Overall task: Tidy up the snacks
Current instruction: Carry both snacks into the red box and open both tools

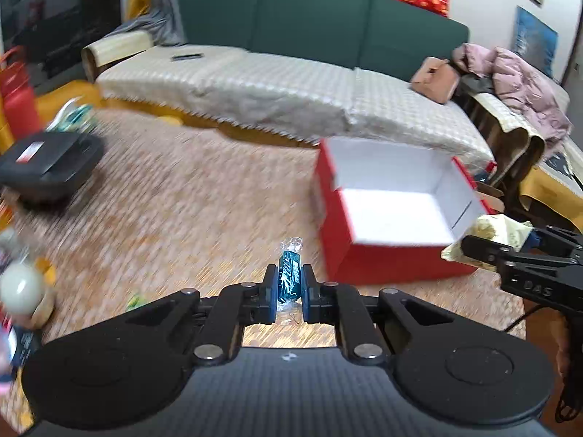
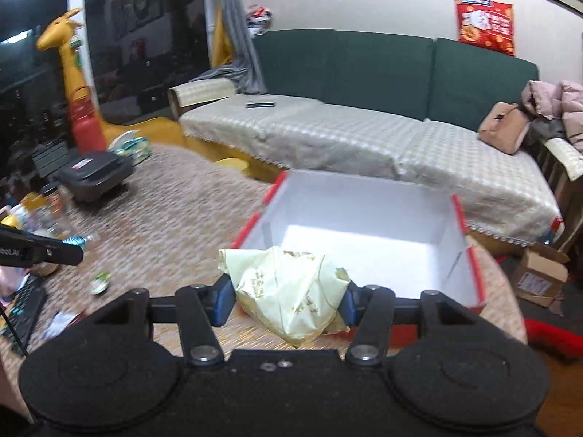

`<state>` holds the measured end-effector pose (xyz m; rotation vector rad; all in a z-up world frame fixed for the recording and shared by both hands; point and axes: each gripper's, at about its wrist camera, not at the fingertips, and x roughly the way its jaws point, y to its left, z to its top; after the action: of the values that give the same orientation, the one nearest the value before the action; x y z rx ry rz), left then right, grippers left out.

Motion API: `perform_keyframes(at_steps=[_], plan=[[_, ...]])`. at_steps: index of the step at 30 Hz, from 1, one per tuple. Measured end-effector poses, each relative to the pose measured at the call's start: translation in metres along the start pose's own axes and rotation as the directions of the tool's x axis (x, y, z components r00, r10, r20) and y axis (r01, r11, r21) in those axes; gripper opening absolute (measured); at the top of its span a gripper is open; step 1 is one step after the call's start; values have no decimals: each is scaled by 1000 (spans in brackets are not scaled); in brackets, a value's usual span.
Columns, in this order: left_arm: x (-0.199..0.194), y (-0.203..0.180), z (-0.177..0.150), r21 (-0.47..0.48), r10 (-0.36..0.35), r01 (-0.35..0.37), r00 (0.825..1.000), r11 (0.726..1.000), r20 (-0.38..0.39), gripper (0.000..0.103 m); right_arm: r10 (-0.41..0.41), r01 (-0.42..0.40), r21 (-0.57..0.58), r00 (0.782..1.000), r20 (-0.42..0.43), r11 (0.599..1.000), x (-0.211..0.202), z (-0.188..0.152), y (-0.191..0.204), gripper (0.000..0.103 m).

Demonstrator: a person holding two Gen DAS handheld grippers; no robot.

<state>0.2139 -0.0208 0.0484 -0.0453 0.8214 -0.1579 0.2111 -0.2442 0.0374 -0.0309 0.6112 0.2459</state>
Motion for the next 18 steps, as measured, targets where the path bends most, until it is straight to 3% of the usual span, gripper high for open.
perform_keyframes(at_steps=[9,18], plan=[[66,-65,47,121,-64,65,998,990,-15,12,-110,111,30,993,-33,993,47,23,-60,54],[135,-103,52,179,-87,106,990,978,-109,12,-132,135,17,982,-137,991,92,16,-81,54]])
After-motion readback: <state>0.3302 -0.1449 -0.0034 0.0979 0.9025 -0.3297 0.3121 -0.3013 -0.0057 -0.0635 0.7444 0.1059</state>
